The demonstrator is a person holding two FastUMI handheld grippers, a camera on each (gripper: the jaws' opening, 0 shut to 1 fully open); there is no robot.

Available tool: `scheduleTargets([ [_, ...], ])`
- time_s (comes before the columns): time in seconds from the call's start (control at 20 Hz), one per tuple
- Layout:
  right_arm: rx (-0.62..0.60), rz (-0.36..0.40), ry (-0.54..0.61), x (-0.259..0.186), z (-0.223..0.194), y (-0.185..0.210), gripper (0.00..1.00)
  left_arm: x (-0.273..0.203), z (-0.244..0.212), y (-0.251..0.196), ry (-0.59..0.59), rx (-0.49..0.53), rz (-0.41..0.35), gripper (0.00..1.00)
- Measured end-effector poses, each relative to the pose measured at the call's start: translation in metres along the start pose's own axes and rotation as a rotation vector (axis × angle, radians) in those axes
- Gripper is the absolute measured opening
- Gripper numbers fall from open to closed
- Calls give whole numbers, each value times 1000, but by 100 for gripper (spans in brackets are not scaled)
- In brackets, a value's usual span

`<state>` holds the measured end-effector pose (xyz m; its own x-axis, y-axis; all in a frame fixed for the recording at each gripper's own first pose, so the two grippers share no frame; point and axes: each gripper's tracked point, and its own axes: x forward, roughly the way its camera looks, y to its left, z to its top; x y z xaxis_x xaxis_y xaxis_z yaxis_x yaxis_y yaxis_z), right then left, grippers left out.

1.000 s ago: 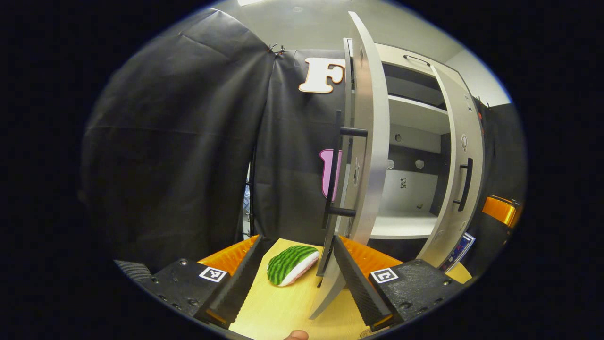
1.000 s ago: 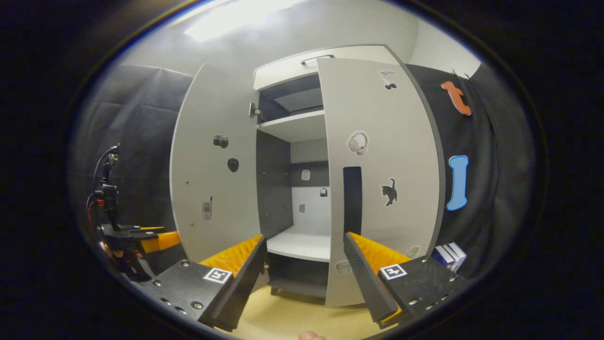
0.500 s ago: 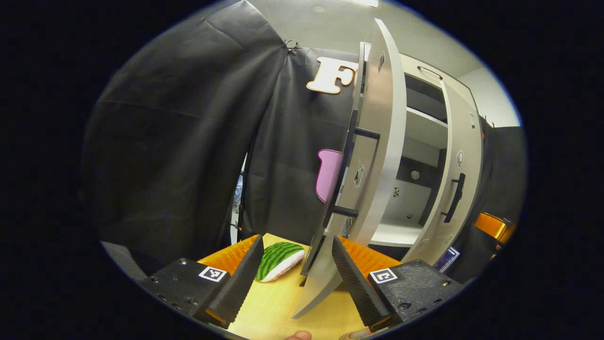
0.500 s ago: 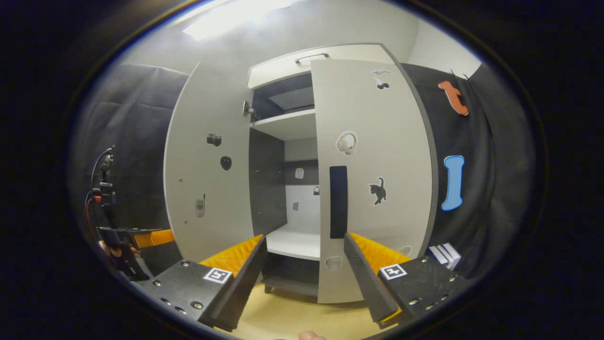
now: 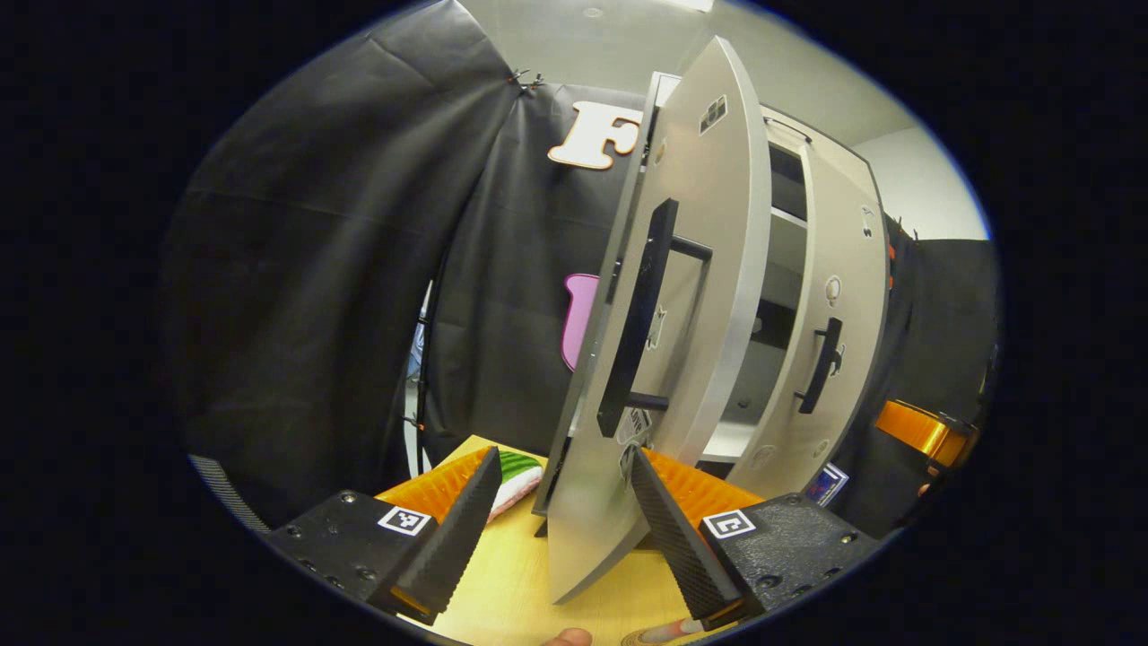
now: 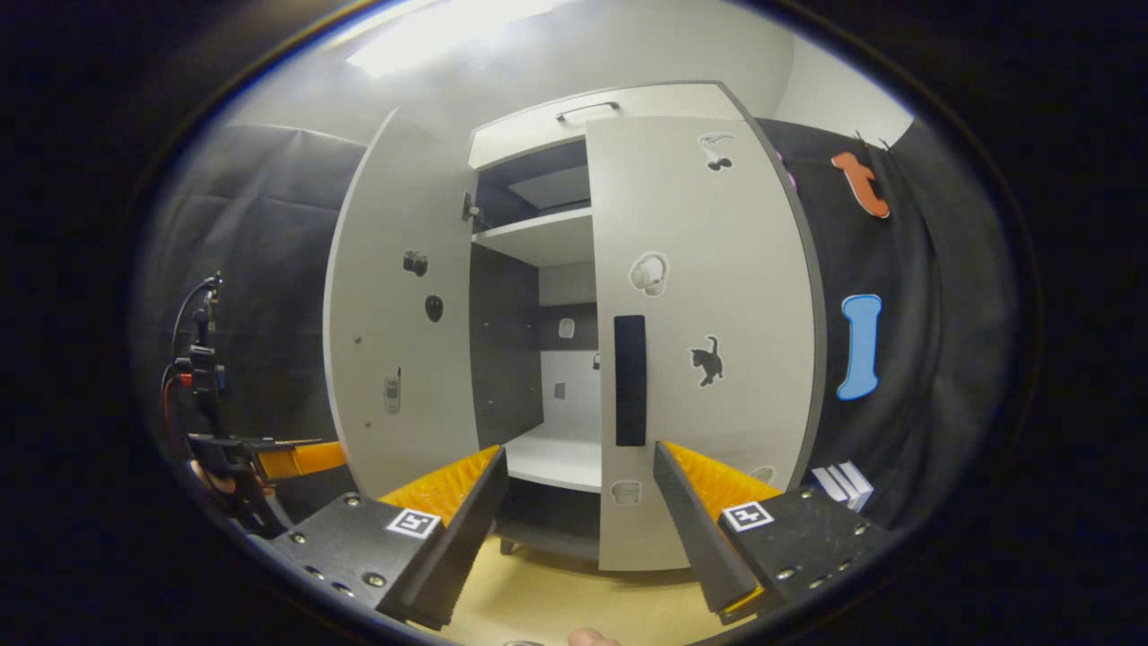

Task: Grasp the bottle in the cabinet with the left hand and place it on the coaster, then close the right door with the right hand and the left door with the left hand.

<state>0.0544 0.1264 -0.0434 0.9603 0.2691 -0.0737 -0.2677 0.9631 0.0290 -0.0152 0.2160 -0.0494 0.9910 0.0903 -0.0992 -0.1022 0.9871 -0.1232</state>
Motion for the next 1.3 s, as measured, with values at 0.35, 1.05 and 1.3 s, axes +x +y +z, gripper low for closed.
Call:
scheduleTargets([
  [0.35,9,-52,-6,-17,2,-31,98,14,-11,-46,22,24,-65,95],
  [1.05,16,-144,-18,-31,5,-92,98,45,-27,-128,47,50,-194,95],
  [1.3,23,-149,-17,-30,4,-105,98,48,-32,-138,54,71,-198,95],
])
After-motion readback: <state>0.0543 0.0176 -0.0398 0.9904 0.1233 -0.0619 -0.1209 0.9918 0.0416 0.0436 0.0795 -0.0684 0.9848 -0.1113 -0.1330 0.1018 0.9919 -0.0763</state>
